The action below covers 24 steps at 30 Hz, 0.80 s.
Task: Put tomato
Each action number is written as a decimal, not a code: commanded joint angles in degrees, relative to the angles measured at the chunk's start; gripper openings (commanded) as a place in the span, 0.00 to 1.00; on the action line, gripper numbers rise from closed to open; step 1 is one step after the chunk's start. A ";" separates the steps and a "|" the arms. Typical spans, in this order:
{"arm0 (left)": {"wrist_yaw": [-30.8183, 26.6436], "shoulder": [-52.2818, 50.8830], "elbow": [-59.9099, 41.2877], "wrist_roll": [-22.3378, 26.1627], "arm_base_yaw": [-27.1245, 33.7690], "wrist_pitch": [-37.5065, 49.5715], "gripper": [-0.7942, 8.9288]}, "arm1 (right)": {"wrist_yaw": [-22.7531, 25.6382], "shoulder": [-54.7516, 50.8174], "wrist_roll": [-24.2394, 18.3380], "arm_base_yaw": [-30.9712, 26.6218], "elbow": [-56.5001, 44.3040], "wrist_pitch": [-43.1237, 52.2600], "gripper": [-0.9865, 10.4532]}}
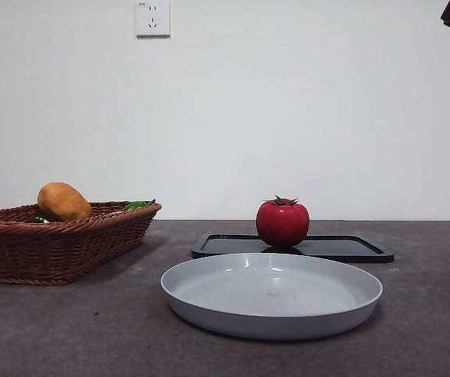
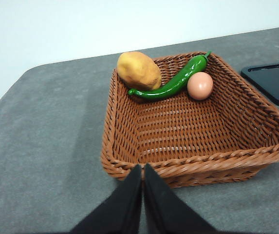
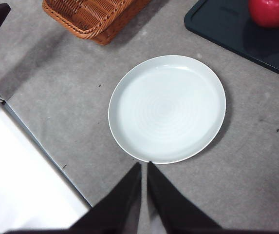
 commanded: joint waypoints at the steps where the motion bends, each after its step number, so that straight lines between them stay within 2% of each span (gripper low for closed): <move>1: -0.09 -0.09 -1.16 -0.59 0.04 -0.48 0.09 | -0.15 0.37 0.55 0.31 0.44 0.57 0.09; 19: -0.07 -0.07 -1.16 -0.59 0.04 -0.48 0.09 | -0.17 0.26 0.55 0.31 0.44 0.52 0.09; 22: -0.09 -0.07 -1.16 -0.59 0.04 -0.48 0.09 | 1.64 -1.53 -3.34 -1.22 0.44 1.07 0.09; 24: -0.09 -0.09 -1.16 -0.59 0.04 -0.48 0.09 | 1.90 -3.08 -4.46 -3.39 0.28 2.78 0.09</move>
